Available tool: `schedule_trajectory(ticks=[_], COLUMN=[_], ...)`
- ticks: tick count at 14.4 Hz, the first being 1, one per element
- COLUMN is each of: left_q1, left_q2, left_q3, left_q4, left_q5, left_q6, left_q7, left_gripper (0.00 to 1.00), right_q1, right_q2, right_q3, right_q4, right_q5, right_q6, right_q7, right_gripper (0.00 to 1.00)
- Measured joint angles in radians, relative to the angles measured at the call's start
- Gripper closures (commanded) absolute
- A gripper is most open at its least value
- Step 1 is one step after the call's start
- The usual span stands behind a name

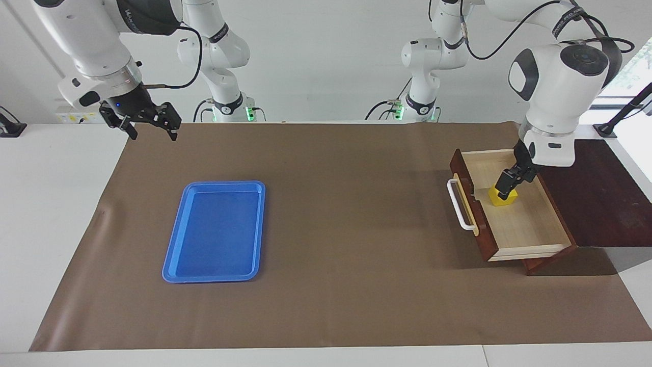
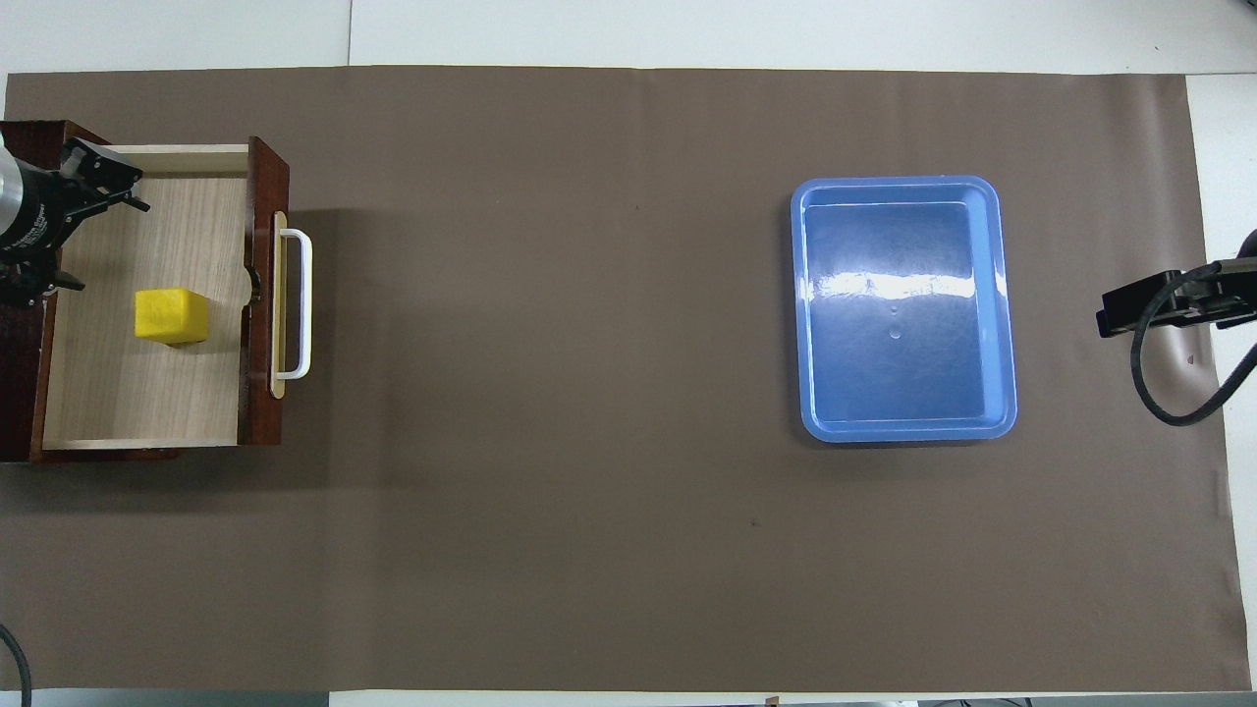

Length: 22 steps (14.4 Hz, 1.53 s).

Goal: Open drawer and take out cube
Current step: 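Lower the left gripper into the drawer beside the yellow cube, then grasp the yellow cube with the left gripper while the right gripper advances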

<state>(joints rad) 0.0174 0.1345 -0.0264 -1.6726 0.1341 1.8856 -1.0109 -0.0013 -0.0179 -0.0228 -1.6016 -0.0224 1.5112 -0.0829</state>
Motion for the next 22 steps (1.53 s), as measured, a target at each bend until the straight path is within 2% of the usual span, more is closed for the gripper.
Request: schedule_trajectory(ticks=[4,7,13,17,22], left_q1=[0.001,0.002,0.004,0.055,0.070], left_q2=[-0.005,-0.008,-0.054,-0.066,-0.073], left_q3=[-0.007,-0.005,-0.002,0.001,-0.002], left_q4=[-0.087,-0.130,-0.229,-0.258,-0.281], left_q5=[0.000,0.000,0.000,0.000,0.000], left_q6=[-0.003,-0.002,0.062,0.108,0.149], left_q7=[-0.300,-0.414,-0.506,-0.533,-0.577], left_gripper=[0.00,0.00,0.00,0.00,0.00], right_q1=[0.000,0.001,0.007,0.022,0.083], right_q2=[0.002,0.018,0.093,0.144,0.259], right_q3=[0.000,0.001,0.004,0.018,0.019], right_q4=[0.000,-0.001,0.027,0.066,0.180], right_q5=[0.002,0.005,0.052,0.080,0.209], right_q6=[0.034,0.042,0.052,0.055,0.069], right_q7=[0.096,0.275,0.634,0.880,1.164], right_gripper=[0.00,0.00,0.00,0.00,0.00])
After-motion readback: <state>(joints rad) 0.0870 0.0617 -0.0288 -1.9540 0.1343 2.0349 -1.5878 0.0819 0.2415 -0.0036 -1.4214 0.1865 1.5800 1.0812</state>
